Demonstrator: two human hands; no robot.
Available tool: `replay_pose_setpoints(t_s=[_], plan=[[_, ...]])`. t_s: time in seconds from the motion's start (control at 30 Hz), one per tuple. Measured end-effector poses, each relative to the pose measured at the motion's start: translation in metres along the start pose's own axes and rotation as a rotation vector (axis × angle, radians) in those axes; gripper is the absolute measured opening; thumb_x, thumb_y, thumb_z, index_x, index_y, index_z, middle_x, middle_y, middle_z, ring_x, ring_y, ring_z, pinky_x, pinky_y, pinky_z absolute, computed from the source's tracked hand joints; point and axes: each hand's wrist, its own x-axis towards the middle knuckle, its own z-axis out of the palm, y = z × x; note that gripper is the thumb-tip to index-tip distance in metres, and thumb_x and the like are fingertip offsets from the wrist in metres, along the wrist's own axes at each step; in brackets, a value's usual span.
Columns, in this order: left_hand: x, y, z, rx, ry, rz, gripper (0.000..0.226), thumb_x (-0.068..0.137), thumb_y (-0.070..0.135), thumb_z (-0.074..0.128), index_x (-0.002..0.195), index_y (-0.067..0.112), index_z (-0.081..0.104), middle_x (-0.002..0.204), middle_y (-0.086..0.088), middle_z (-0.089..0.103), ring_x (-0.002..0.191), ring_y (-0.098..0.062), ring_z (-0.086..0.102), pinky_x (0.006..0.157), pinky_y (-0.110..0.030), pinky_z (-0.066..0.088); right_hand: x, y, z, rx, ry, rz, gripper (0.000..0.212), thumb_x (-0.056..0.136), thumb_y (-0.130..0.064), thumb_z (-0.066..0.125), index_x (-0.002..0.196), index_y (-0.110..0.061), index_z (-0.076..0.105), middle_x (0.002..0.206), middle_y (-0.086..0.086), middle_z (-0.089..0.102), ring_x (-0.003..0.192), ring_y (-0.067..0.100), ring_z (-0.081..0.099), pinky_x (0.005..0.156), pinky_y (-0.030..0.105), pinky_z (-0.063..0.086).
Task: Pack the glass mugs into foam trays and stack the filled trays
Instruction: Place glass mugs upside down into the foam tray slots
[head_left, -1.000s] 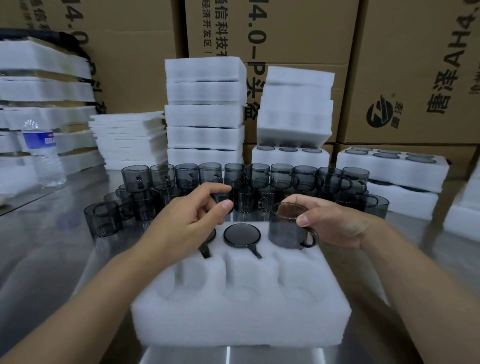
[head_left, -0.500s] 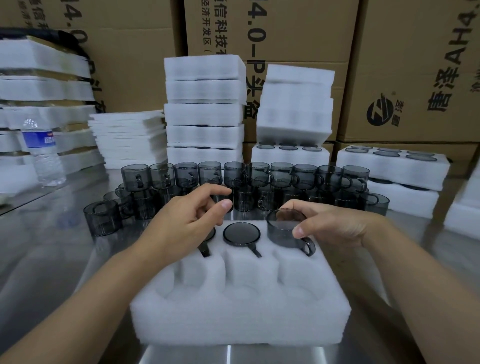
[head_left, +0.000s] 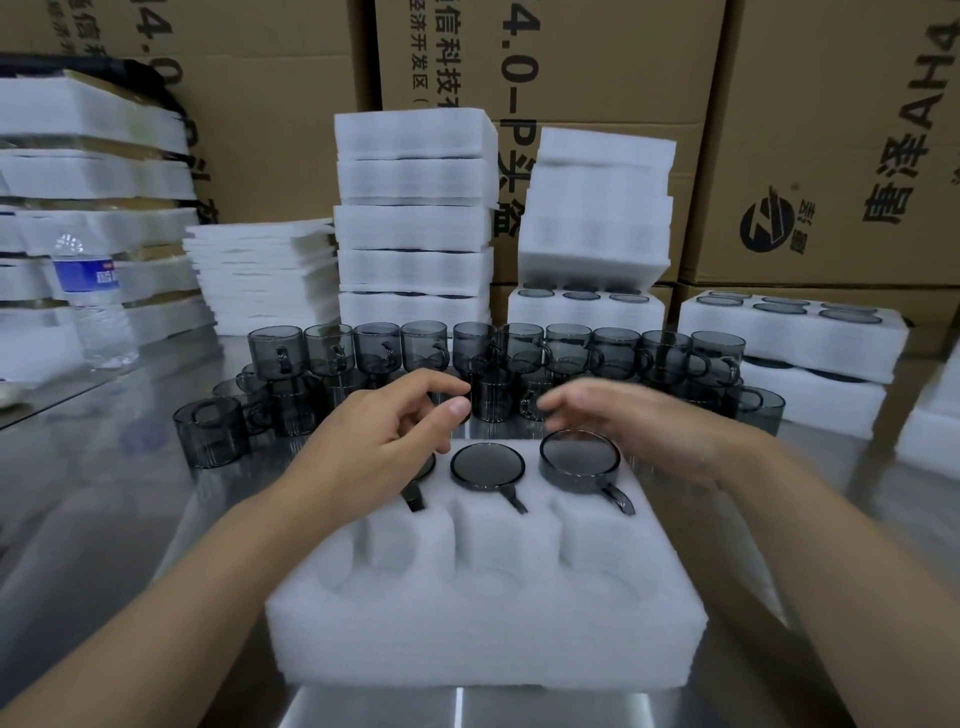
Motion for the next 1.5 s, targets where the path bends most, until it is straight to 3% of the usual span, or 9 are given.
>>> replay_pose_setpoints(t_s=[0.17, 0.3, 0.4, 0.53, 0.83, 0.97, 1.1, 1.3, 1.5], plan=[[0.002, -0.001, 0.001, 0.032, -0.013, -0.01, 0.024, 0.083, 0.055, 0.043, 0.096, 0.044, 0.06, 0.072, 0.018, 0.066, 0.06, -0.003, 0.06, 0.066, -0.029, 0.051, 0.005, -0.033, 0.024, -0.272, 0.229, -0.112, 0.081, 0.073, -0.089, 0.016, 0.13, -0.043, 0.053, 0.135, -0.021, 0.052, 0.127, 0.0, 0.044, 0.109, 0.033, 0.027], [0.002, -0.003, 0.0, 0.091, -0.024, 0.011, 0.019, 0.091, 0.047, 0.051, 0.088, 0.036, 0.067, 0.07, 0.013, 0.067, 0.053, 0.0, 0.054, 0.054, -0.015, 0.04, 0.008, -0.033, 0.047, -0.643, 0.15, -0.126, 0.056, 0.095, -0.057, 0.012, 0.132, -0.038, 0.049, 0.145, -0.01, 0.044, 0.138, 0.01, 0.03, 0.117, 0.047, 0.001], [0.002, -0.004, 0.0, 0.132, -0.025, 0.021, 0.018, 0.091, 0.042, 0.053, 0.081, 0.037, 0.067, 0.069, 0.006, 0.067, 0.054, -0.004, 0.052, 0.054, -0.021, 0.042, 0.012, -0.025, 0.05, -0.741, 0.05, -0.041, 0.053, 0.097, -0.054, 0.011, 0.136, -0.039, 0.044, 0.148, -0.008, 0.039, 0.142, 0.012, 0.023, 0.116, 0.048, -0.005], [0.003, -0.005, 0.0, 0.143, -0.028, 0.011, 0.02, 0.089, 0.044, 0.053, 0.079, 0.036, 0.068, 0.068, 0.004, 0.067, 0.056, -0.005, 0.053, 0.057, -0.026, 0.044, 0.019, -0.018, 0.053, -0.806, -0.029, 0.041, 0.06, 0.093, -0.064, 0.009, 0.146, -0.043, 0.025, 0.156, -0.01, 0.026, 0.145, 0.016, 0.017, 0.117, 0.05, 0.005], [0.002, -0.004, 0.0, 0.13, -0.021, -0.009, 0.017, 0.086, 0.042, 0.057, 0.075, 0.035, 0.068, 0.066, 0.011, 0.066, 0.055, -0.003, 0.053, 0.059, -0.03, 0.047, 0.017, -0.021, 0.054, -0.796, -0.022, 0.048, 0.059, 0.089, -0.07, 0.015, 0.138, -0.045, 0.036, 0.147, -0.009, 0.039, 0.137, 0.017, 0.032, 0.108, 0.041, 0.026], [0.006, -0.01, -0.006, 0.219, 0.189, -0.006, 0.02, 0.083, 0.043, 0.057, 0.073, 0.031, 0.068, 0.077, 0.012, 0.064, 0.07, -0.009, 0.058, 0.065, -0.033, 0.047, 0.014, -0.021, 0.055, -0.796, 0.0, 0.041, 0.059, 0.088, -0.071, 0.017, 0.135, -0.043, 0.041, 0.146, -0.011, 0.041, 0.134, 0.017, 0.036, 0.103, 0.038, 0.029], [0.009, -0.034, -0.027, 0.52, 0.449, -0.266, 0.01, 0.086, 0.04, 0.057, 0.081, 0.034, 0.062, 0.101, 0.008, 0.054, 0.08, -0.02, 0.054, 0.067, -0.031, 0.036, 0.012, -0.021, 0.054, -0.774, 0.011, 0.032, 0.058, 0.089, -0.07, 0.018, 0.132, -0.042, 0.043, 0.144, -0.013, 0.043, 0.132, 0.015, 0.038, 0.102, 0.035, 0.03], [0.005, -0.082, -0.064, 0.754, 0.14, -0.848, 0.07, 0.082, 0.049, 0.062, 0.132, 0.005, 0.04, 0.132, -0.014, 0.034, 0.116, -0.036, 0.05, 0.092, -0.042, 0.044, 0.011, -0.022, 0.055, -0.766, 0.006, 0.02, 0.058, 0.09, -0.069, 0.016, 0.133, -0.041, 0.044, 0.143, -0.014, 0.044, 0.131, 0.013, 0.039, 0.101, 0.034, 0.031], [0.003, -0.09, -0.059, 0.735, 0.005, -0.899, 0.079, 0.084, 0.051, 0.059, 0.139, 0.003, 0.028, 0.141, -0.014, 0.026, 0.123, -0.035, 0.046, 0.097, -0.042, 0.043, 0.011, -0.022, 0.055, -0.782, 0.012, 0.02, 0.057, 0.09, -0.069, 0.016, 0.134, -0.042, 0.042, 0.144, -0.013, 0.042, 0.133, 0.014, 0.037, 0.104, 0.036, 0.029]])
